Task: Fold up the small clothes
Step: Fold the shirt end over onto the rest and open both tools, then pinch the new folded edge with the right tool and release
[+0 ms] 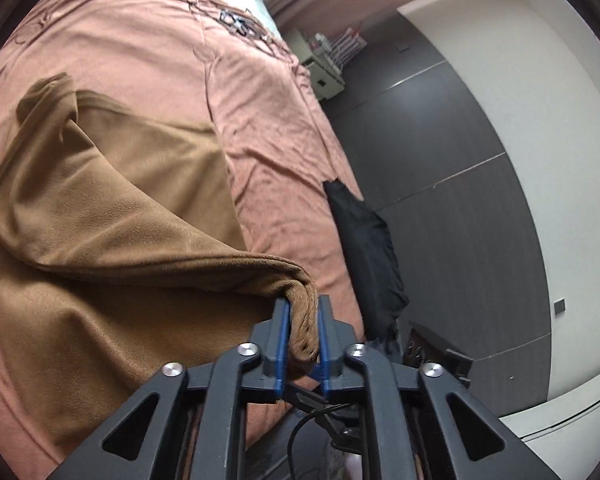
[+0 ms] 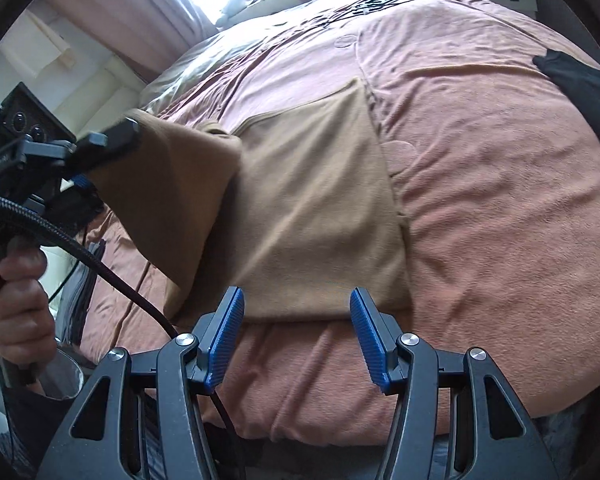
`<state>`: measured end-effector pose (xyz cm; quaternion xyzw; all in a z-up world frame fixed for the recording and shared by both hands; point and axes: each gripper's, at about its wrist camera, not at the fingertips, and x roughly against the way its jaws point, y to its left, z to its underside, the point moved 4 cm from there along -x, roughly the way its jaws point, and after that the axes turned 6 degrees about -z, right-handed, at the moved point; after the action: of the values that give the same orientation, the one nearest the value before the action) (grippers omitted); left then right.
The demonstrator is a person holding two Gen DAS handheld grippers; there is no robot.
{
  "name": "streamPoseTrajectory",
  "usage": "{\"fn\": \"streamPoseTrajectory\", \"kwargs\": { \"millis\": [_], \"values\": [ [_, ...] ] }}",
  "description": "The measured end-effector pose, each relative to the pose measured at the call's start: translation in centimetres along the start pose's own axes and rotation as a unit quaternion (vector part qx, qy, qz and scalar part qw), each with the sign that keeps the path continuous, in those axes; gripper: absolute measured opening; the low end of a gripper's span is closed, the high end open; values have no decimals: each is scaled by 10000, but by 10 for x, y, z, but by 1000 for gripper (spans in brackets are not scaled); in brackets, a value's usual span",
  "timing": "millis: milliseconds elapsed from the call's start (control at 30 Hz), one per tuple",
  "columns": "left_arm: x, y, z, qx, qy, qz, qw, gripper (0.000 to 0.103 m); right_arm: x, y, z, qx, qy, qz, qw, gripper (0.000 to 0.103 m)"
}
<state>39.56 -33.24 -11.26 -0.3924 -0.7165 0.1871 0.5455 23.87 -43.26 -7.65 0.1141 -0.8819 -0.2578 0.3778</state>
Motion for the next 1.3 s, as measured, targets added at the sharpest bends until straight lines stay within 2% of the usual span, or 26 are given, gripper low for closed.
{"fn": "streamPoseTrajectory", "kwargs": {
  "millis": [67, 133, 200, 300, 500, 600, 667, 767, 867, 933, 1000, 1300],
  "values": [
    [-5, 0, 4, -2, 86, 110, 9999, 30, 0, -3, -1, -18, 15, 16, 10000, 53],
    [-1, 1, 7, -63, 60, 54, 9999, 47, 1, -7, -1, -31, 24, 13, 10000, 53],
    [6, 5, 9, -117, -47, -87, 9999, 52, -1, -11, -4, -36, 22, 9, 10000, 53],
    [19, 19, 11, -82, -119, -230, 9996, 52, -5, -13, -8, -4, 50, -17, 10000, 53],
    [41, 67, 19, 111, -291, -899, 9955, 52, -22, -4, -19, 403, 212, 220, 9987, 52],
    [50, 97, 27, 285, -349, -1278, 9908, 52, -36, -1, -25, 623, 412, 453, 9962, 39],
    [52, 113, 34, 393, -346, -1460, 9879, 52, -45, 1, -28, 722, 525, 577, 9943, 34],
    [55, 134, 43, 468, -350, -1819, 9816, 52, -59, 3, -35, 829, 658, 733, 9917, 32],
    [53, 152, 52, 615, -253, -2000, 9775, 52, -71, 5, -40, 901, 779, 804, 9896, 21],
    [52, 162, 57, 676, -223, -2175, 9735, 52, -79, 8, -42, 987, 831, 804, 9884, 17],
    [48, 169, 62, 720, -151, -2240, 9718, 51, -83, 10, -44, 1054, 825, 819, 9876, 9],
    [34, 171, 77, 622, 89, -2394, 9689, 48, -55, -10, -48, 649, 414, 339, 9965, 7]
  ]
}}
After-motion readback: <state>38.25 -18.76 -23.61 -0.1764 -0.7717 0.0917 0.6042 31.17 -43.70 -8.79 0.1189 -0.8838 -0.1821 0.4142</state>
